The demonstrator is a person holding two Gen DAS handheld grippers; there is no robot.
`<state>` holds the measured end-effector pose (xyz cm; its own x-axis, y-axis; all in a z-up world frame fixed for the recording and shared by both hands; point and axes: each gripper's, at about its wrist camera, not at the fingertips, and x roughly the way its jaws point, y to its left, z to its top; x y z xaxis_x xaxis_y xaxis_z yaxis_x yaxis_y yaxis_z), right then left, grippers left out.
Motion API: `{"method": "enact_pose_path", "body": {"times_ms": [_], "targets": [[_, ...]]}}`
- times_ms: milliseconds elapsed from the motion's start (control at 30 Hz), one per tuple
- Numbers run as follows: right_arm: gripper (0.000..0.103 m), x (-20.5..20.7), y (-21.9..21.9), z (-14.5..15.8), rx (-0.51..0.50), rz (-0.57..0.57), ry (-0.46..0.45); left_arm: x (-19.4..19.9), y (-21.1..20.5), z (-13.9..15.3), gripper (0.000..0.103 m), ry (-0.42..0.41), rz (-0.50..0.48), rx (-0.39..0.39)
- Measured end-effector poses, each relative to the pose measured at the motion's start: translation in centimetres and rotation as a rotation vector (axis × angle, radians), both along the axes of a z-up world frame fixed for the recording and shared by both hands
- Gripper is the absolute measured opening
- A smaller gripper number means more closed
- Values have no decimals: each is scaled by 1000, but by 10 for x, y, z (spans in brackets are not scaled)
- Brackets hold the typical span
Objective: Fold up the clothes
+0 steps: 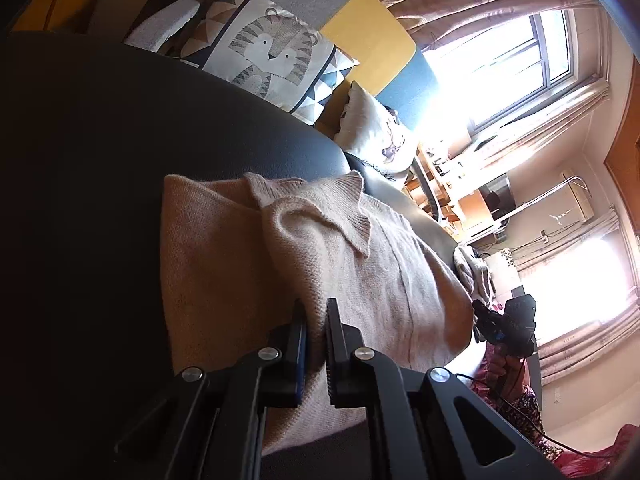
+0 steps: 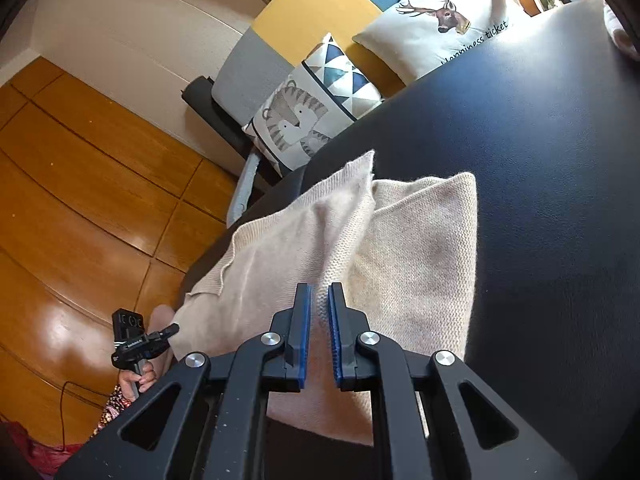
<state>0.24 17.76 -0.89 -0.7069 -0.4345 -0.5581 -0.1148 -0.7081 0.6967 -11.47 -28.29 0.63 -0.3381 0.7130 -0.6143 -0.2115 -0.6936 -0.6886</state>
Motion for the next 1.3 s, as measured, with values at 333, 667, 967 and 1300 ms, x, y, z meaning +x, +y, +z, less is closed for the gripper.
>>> {"method": "enact_pose_path", "body": {"times_ms": [333,667,967,1300], "targets": [[33,5,4,-13,135,-31,-58,38,-28,-28,9,-52,17,2],[41,-19,-3,-39,114,52,-99,44,-26,-53,26,-89,-6,-31],[4,4,-13,-9,113,22,-7,44,-46,-47,4,-81,30,76],[4,49,-18,-2,6,44,71,58,-57,-28,3,-31,-37,145]]}}
